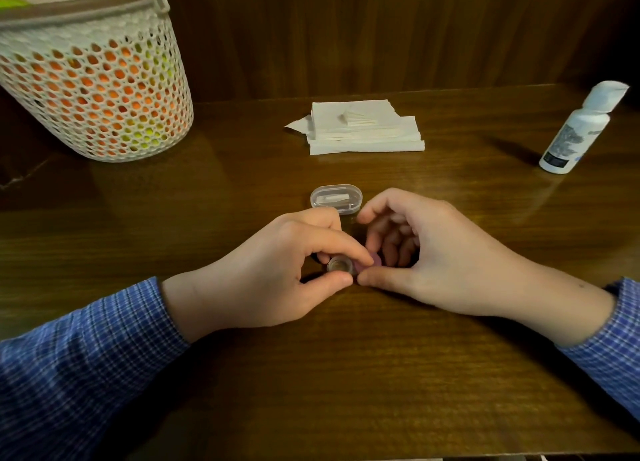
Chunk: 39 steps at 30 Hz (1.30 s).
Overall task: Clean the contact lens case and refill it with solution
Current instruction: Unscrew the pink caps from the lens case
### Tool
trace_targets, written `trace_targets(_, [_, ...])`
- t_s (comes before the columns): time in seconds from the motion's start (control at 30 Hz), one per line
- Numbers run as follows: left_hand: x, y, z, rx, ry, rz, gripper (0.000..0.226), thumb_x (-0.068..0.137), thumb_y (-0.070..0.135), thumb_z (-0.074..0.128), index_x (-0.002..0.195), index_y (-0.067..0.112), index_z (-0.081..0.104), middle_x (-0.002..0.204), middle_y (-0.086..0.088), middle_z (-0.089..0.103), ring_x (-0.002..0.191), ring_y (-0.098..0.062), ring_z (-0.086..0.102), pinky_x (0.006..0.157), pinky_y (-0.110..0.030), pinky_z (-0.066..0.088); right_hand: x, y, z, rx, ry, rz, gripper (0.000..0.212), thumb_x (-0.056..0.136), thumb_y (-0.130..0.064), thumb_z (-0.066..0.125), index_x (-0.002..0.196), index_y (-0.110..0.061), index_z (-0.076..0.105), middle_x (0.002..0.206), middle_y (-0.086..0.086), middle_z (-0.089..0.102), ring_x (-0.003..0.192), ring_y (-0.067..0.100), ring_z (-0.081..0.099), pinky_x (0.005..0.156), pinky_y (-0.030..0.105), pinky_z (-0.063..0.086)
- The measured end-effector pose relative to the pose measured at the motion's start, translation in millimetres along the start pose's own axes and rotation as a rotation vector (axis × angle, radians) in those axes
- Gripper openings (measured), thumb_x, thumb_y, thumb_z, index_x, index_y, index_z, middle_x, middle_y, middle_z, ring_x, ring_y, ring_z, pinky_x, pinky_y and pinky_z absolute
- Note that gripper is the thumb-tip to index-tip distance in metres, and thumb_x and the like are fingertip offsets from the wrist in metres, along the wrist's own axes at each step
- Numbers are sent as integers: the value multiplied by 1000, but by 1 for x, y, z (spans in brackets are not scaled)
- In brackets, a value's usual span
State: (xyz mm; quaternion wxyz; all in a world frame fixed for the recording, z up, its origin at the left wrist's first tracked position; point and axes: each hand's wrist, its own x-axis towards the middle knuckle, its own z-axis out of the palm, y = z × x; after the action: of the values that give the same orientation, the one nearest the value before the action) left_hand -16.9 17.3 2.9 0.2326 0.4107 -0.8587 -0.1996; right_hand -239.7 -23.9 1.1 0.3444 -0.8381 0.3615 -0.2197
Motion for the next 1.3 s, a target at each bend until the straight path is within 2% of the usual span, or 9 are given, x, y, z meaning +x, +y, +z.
trace_targets(0.13, [1,2,0,0,0,-4,33,91,19,73,124,26,73,98,12,57,93,-11,61,80,-21,54,-1,1,-4,72,-38,-23,53,80,-14,84,122,-30,56,99,-13,73,83,10,70,70,19,55])
trace_targets(0.3, [1,3,0,5,0,-7,34,90,24,69,123,26,73,99,14,57,93,-8,61,79,-14,51,0,0,-1,20,-5,-10,54,75,-28,89,119,-33,58,99,-16,70,81,7,70,72,24,60])
trace_targets(0.43, [1,3,0,3,-1,-23,35,90,20,73,124,26,73,99,14,58,93,-10,62,80,-20,54,-1,1,-4,79,-47,-30,52,81,-11,84,122,-27,57,100,-12,72,83,10,70,70,19,56])
trace_targets(0.63, [2,3,0,-39,48,-82,48,86,19,79,128,20,57,93,11,68,90,-12,68,80,-27,55,-2,-2,-1,-43,28,-26,51,75,-38,88,117,-34,59,94,-14,68,82,5,67,68,20,57])
trace_targets(0.83, [2,4,1,-30,65,-116,55,83,22,82,127,18,51,92,9,69,89,-12,69,78,-29,56,-2,-2,-4,20,-15,-24,50,80,-23,86,120,-32,58,100,-16,70,86,7,69,70,19,57])
trace_targets(1.0, [3,6,1,-20,76,-125,55,83,23,82,128,18,51,91,10,69,88,-10,69,78,-28,56,-3,-4,-1,-93,33,-37,56,74,-42,87,120,-34,57,95,-16,66,86,4,66,68,18,57])
trace_targets(1.17, [3,6,1,-34,78,-138,55,83,21,83,128,17,51,91,9,69,88,-11,69,78,-29,56,-3,-3,-2,-24,-10,-49,50,82,-21,84,121,-30,56,96,-13,70,85,8,69,69,21,58])
trace_targets(1.23, [3,6,1,-35,82,-137,55,83,21,83,128,17,51,91,9,69,88,-11,70,78,-28,56,-4,-3,-2,-45,-9,-62,49,81,-21,84,120,-30,56,99,-14,68,88,8,68,70,23,59])
trace_targets(1.3, [3,6,1,-28,84,-135,56,82,20,83,128,16,51,91,9,69,87,-11,69,78,-28,56,-5,-5,-3,-81,19,-63,48,77,-32,85,116,-31,56,101,-16,65,89,7,66,71,25,59])
